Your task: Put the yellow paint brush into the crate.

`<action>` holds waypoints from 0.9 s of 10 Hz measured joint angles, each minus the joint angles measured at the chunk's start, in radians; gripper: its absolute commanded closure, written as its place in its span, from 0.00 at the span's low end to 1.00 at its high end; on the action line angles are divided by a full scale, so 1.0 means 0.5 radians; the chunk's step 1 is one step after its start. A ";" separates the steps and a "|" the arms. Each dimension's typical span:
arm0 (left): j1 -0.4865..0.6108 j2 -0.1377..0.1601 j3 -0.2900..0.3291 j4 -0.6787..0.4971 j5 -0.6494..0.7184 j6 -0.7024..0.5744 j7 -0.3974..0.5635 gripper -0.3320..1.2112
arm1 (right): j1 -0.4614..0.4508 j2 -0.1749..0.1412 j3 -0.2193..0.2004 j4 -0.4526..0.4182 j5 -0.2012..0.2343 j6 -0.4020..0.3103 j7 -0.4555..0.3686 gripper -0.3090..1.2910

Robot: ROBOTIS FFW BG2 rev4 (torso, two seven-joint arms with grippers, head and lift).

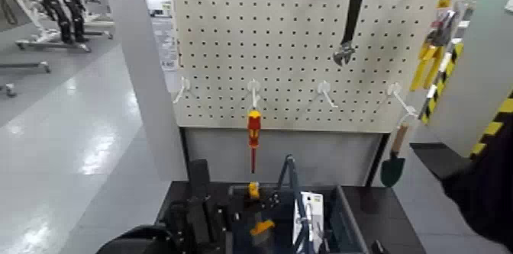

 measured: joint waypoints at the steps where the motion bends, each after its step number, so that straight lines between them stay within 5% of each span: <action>1: 0.005 0.001 0.008 -0.009 0.000 0.007 0.019 0.27 | 0.002 0.000 -0.001 0.000 0.000 0.000 0.000 0.28; 6: 0.058 0.017 0.138 -0.169 -0.196 0.017 0.102 0.28 | 0.004 0.000 -0.004 -0.003 -0.001 0.000 -0.001 0.27; 9: 0.111 0.027 0.239 -0.415 -0.715 0.081 0.237 0.28 | 0.006 0.000 -0.007 -0.003 -0.002 -0.002 0.000 0.28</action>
